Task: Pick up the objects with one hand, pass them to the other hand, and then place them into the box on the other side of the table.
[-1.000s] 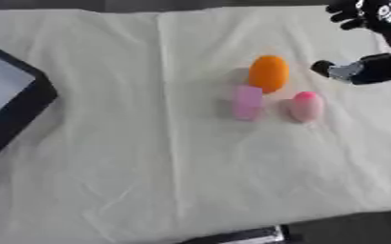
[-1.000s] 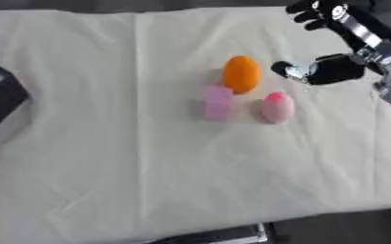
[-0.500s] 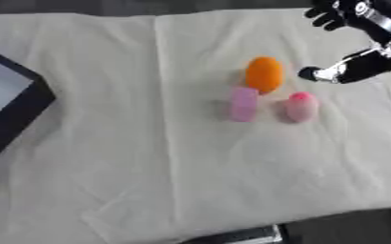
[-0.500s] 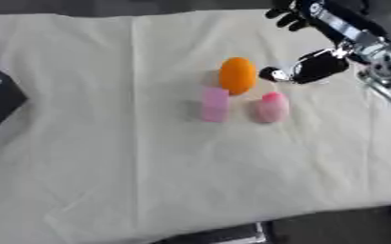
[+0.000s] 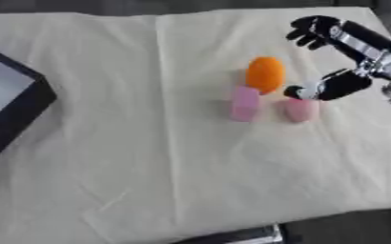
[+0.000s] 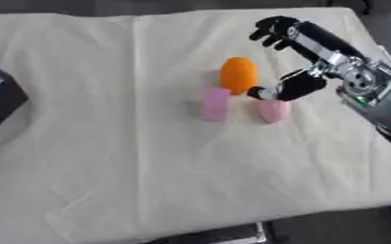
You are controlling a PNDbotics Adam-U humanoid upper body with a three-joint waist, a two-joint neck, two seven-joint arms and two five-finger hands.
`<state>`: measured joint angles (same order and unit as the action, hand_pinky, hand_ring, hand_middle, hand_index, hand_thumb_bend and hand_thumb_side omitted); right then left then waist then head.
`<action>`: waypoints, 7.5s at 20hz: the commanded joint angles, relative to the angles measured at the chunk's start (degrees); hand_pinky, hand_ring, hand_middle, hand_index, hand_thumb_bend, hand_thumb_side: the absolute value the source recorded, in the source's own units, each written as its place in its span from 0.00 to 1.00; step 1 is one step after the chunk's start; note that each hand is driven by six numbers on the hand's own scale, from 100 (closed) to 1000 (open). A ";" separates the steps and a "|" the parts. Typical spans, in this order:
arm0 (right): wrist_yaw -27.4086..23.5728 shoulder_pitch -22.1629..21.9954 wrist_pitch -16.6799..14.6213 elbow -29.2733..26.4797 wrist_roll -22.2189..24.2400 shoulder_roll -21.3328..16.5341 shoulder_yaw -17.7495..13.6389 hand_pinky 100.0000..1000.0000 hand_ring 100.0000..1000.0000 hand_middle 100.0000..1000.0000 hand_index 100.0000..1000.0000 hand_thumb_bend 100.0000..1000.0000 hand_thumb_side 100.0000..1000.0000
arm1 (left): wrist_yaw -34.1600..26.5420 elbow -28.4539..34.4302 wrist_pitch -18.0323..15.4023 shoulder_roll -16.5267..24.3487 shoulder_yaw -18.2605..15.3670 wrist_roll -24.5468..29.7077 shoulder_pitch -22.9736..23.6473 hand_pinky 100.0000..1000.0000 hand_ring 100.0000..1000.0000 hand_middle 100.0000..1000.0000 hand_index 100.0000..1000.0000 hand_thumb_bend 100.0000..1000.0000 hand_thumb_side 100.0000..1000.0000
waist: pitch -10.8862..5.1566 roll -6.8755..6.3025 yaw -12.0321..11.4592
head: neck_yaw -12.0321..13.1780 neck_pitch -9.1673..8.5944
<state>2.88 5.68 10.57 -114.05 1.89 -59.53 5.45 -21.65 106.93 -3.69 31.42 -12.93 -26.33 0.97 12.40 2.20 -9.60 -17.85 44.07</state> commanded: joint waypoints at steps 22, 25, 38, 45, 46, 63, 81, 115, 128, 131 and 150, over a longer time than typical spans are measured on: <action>7.91 4.49 2.10 -0.54 5.26 2.57 4.03 0.55 0.57 0.81 0.72 0.48 0.00 | 0.30 0.28 -0.64 1.66 -2.51 -3.14 -0.95 0.91 0.66 0.73 0.70 0.04 0.81 | -1.42 1.03 -1.86 | -3.18 0.05; 8.87 4.62 2.48 -0.54 5.94 2.98 4.40 0.58 0.63 0.81 0.72 0.47 0.00 | 0.30 0.17 -0.69 1.80 -2.62 -3.20 -1.12 0.91 0.66 0.73 0.70 0.04 0.81 | -1.46 1.09 -1.97 | -3.51 0.05; 12.27 4.79 4.74 -0.54 7.10 5.45 6.35 0.59 0.66 0.83 0.75 0.47 0.00 | 0.25 -0.42 -0.64 1.79 -2.93 -3.23 -1.29 0.91 0.65 0.72 0.69 0.05 0.81 | -1.57 1.66 -2.50 | -3.96 0.05; 15.22 5.05 6.74 -0.54 7.13 6.30 7.11 0.62 0.70 0.85 0.76 0.46 0.00 | 0.33 -0.37 -0.72 1.69 -3.00 -3.30 -1.39 0.91 0.65 0.72 0.69 0.04 0.81 | -1.26 1.57 -2.68 | -4.57 0.05; 15.69 5.10 7.10 -0.54 7.13 6.40 7.21 0.61 0.69 0.85 0.77 0.46 0.00 | 0.34 -0.38 -0.71 1.67 -2.98 -3.28 -1.41 0.91 0.65 0.72 0.69 0.04 0.81 | -1.19 1.53 -2.71 | -4.68 0.05; 20.26 3.32 9.78 -0.54 5.66 8.35 8.06 0.60 0.68 0.83 0.76 0.48 0.00 | 0.38 -0.54 -0.60 1.23 -2.71 -2.92 -1.76 0.91 0.65 0.70 0.68 0.04 0.82 | 0.32 1.33 -2.93 | -5.29 0.05; 20.27 3.36 13.03 -0.54 4.43 9.32 8.26 0.60 0.68 0.84 0.75 0.40 0.00 | 0.54 -0.53 -0.55 0.68 -2.67 -2.70 -1.89 0.91 0.64 0.70 0.68 0.04 0.82 | 1.31 1.38 -3.44 | -6.12 0.05; 23.34 2.69 18.29 -0.54 4.06 10.91 7.42 0.62 0.71 0.85 0.77 0.39 0.00 | 1.03 -0.59 -0.35 -0.25 -2.44 -2.23 -2.06 0.92 0.64 0.70 0.68 0.03 0.83 | 3.63 1.03 -3.48 | -7.03 0.05; 22.15 2.70 17.53 -0.54 1.51 10.84 6.76 0.64 0.74 0.90 0.82 0.48 0.00 | 1.03 -0.59 -0.35 -0.30 -2.38 -1.92 -2.20 0.92 0.64 0.70 0.68 0.03 0.83 | 3.78 0.97 -3.48 | -7.03 0.05; 22.08 2.70 17.59 -0.54 1.25 10.89 6.74 0.64 0.74 0.89 0.82 0.48 0.00 | 1.03 -0.58 -0.36 -0.28 -2.33 -1.84 -2.28 0.92 0.64 0.70 0.68 0.03 0.83 | 3.90 0.97 -3.47 | -7.10 0.05; 21.81 3.14 20.87 -0.54 2.40 11.43 6.87 0.62 0.73 0.86 0.77 0.39 0.01 | 1.14 -0.60 -0.34 -0.78 -2.30 -1.58 -2.31 0.93 0.64 0.70 0.68 0.03 0.83 | 4.60 1.05 -3.94 | -7.80 0.05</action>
<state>24.91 8.34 31.19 -114.05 4.37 -47.18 13.08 -20.83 105.82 -3.92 29.63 -14.95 -28.14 -1.01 17.06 3.26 -13.47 -25.38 44.22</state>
